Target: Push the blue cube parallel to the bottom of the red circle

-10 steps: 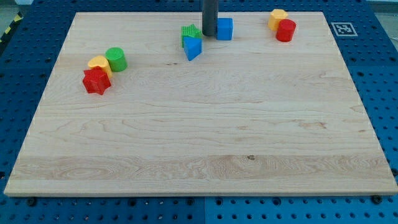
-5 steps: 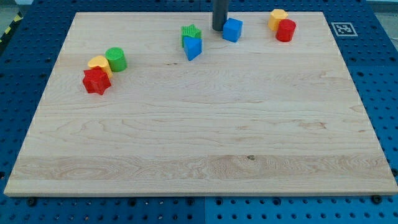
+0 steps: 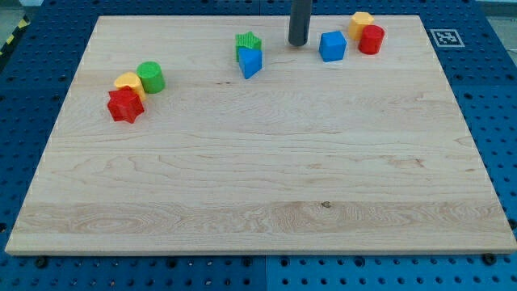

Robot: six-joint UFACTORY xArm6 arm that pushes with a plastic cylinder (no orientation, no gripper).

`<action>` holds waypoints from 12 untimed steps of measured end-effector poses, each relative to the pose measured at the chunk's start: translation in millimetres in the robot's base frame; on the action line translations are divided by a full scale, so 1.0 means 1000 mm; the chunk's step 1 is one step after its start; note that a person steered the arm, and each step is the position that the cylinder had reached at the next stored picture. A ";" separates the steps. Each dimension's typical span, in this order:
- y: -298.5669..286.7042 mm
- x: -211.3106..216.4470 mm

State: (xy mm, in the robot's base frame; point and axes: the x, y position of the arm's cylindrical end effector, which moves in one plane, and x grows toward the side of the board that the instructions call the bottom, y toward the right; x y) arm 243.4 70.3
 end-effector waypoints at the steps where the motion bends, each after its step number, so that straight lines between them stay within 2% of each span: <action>1: 0.023 -0.010; 5: 0.061 0.050; 6: 0.048 0.055; 10: 0.036 0.134; 12: 0.038 0.131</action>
State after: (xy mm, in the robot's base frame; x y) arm 374.8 107.9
